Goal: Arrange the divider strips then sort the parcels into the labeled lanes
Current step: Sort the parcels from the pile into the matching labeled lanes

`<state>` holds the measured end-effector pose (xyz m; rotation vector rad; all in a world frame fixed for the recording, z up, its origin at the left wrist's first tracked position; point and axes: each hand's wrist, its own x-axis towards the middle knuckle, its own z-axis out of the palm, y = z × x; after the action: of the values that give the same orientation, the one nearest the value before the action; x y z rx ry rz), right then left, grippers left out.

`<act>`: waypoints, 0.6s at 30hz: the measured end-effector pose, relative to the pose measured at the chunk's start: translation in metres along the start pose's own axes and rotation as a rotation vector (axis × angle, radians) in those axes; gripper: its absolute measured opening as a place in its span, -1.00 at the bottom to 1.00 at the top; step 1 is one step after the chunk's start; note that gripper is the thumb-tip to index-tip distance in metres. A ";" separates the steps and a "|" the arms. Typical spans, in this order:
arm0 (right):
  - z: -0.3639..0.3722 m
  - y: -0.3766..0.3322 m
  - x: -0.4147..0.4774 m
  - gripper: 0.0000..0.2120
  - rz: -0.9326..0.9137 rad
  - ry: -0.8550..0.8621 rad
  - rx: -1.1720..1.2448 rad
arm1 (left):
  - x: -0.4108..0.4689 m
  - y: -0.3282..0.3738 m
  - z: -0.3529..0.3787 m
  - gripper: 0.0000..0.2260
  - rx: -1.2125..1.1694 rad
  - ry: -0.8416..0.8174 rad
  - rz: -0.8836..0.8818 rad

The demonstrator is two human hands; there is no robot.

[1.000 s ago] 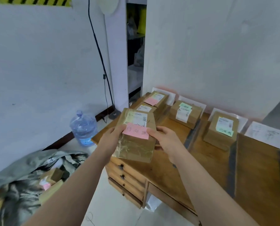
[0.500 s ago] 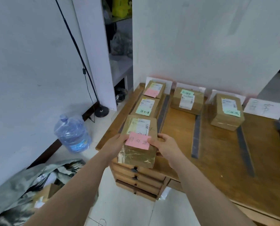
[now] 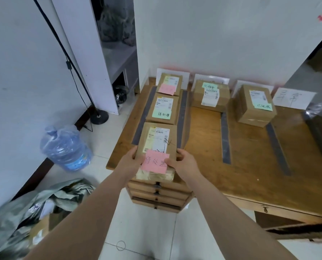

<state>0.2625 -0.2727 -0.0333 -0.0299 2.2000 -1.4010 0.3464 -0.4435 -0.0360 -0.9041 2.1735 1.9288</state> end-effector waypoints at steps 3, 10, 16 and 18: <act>0.007 0.004 0.008 -0.42 0.002 0.018 -0.011 | 0.007 -0.005 -0.001 -0.71 0.015 0.007 0.026; 0.020 0.012 0.021 -0.44 0.018 0.048 -0.041 | 0.019 -0.011 -0.005 -0.65 0.065 0.006 0.031; 0.021 0.013 0.026 -0.37 0.027 0.061 -0.070 | 0.023 -0.012 -0.007 -0.65 0.136 0.027 0.038; 0.020 0.011 0.024 -0.36 0.016 0.060 -0.106 | 0.023 -0.010 -0.006 -0.65 0.172 0.035 0.038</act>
<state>0.2532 -0.2916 -0.0591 -0.0085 2.3172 -1.2915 0.3339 -0.4577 -0.0539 -0.8794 2.3489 1.7210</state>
